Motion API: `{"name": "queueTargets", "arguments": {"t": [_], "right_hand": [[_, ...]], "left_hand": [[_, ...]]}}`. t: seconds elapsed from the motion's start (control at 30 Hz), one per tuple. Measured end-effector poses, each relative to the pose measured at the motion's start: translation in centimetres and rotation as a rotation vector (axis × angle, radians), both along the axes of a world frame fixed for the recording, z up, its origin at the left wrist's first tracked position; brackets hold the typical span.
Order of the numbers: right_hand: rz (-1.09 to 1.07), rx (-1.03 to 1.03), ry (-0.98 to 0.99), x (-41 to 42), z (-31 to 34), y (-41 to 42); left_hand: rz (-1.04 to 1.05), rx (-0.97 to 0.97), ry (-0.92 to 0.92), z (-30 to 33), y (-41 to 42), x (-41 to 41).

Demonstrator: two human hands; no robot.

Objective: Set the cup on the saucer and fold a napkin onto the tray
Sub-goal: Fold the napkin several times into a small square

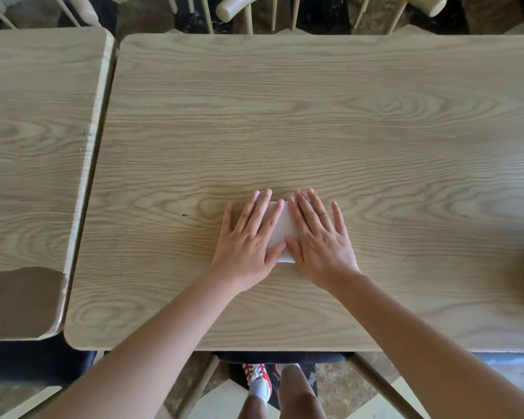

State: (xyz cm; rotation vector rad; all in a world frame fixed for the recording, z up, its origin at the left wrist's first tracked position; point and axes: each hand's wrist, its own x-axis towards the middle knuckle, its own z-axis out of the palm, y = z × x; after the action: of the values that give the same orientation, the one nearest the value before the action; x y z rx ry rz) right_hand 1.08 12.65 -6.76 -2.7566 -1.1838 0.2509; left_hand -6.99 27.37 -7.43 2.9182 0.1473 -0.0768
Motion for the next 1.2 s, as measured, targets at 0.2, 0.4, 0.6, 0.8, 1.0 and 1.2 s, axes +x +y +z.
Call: {"name": "queueTargets", "arguments": {"t": [0.2, 0.4, 0.6, 0.8, 1.0, 1.2], "right_hand": [[0.14, -0.04, -0.069, 0.8, 0.0, -1.7], [0.155, -0.061, -0.052, 0.9, 0.1, -2.0], [0.126, -0.102, 0.0, 0.4, 1.6, -1.9], [-0.149, 0.122, -0.022, -1.2, 2.6, -1.6], [-0.368, 0.183, 0.081, -2.9, 2.5, -0.6], [-0.42, 0.181, 0.206, -3.4, 2.6, -0.7]], "left_hand": [[-0.111, 0.086, 0.014, 0.1, 1.9, -0.3], [-0.051, 0.065, 0.071, 0.1, 1.4, -0.3], [0.273, -0.08, 0.168, 1.6, -1.0, -0.8], [0.619, -0.167, 0.082, 3.8, -2.8, -0.5], [0.882, -0.619, 0.09, 5.7, -2.1, 2.2], [0.938, -0.924, 0.116, 6.4, -1.7, 1.6]]}}
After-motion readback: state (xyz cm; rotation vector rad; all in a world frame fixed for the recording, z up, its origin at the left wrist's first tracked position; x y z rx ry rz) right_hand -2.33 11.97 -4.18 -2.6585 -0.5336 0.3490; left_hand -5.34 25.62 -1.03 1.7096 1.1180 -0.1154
